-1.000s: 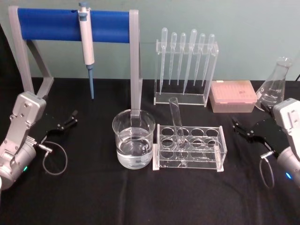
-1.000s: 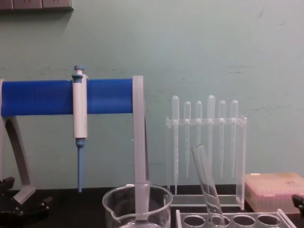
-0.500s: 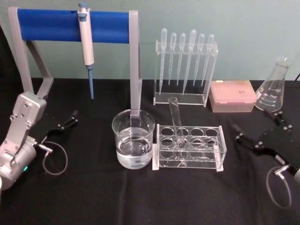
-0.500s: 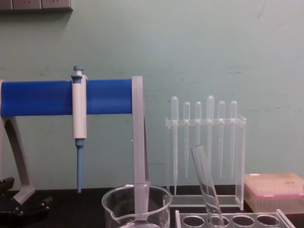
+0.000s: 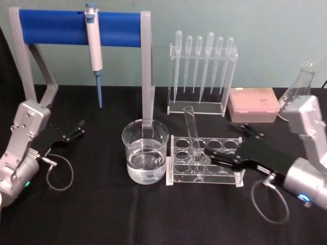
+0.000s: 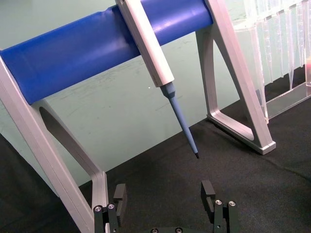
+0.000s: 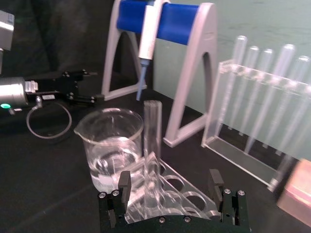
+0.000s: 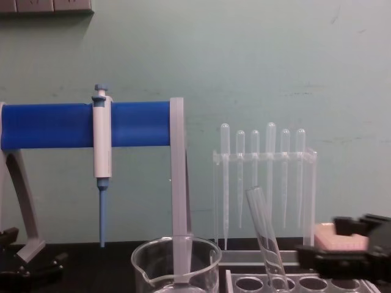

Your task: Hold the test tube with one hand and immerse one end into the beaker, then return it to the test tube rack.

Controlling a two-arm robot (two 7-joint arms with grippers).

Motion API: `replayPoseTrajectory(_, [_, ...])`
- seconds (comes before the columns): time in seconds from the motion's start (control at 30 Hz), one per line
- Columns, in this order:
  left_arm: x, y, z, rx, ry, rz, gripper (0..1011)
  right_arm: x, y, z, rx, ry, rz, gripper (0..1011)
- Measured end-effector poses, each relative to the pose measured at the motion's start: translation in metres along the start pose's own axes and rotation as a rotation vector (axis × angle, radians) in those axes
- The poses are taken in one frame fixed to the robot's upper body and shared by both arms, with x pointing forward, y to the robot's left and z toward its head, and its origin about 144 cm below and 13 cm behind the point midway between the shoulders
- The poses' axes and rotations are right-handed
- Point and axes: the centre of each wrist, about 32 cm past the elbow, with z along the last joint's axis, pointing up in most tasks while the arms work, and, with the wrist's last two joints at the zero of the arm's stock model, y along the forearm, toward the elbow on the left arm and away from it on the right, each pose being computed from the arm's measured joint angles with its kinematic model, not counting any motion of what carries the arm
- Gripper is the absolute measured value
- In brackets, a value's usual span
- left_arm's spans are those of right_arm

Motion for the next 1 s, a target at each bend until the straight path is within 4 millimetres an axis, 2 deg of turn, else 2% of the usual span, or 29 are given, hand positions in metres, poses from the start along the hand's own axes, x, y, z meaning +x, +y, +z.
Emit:
replayPoseTrajectory(0.37, [0.000, 0.000, 0.000, 0.000, 0.000, 0.000, 1000, 0.010, 0.043, 0.011, -0.065, 0.000, 0.072, 1003])
replayPoseTrajectory(0.7, [0.000, 0.000, 0.000, 0.000, 0.000, 0.000, 1000, 0.009, 0.060, 0.021, -0.082, -0.042, 0.083, 1002])
replayPoseTrajectory(0.8, [0.000, 0.000, 0.000, 0.000, 0.000, 0.000, 1000, 0.008, 0.062, 0.023, -0.085, -0.048, 0.083, 969])
replayPoseTrajectory(1.0, [0.000, 0.000, 0.000, 0.000, 0.000, 0.000, 1000, 0.005, 0.064, 0.030, -0.081, -0.058, 0.082, 800])
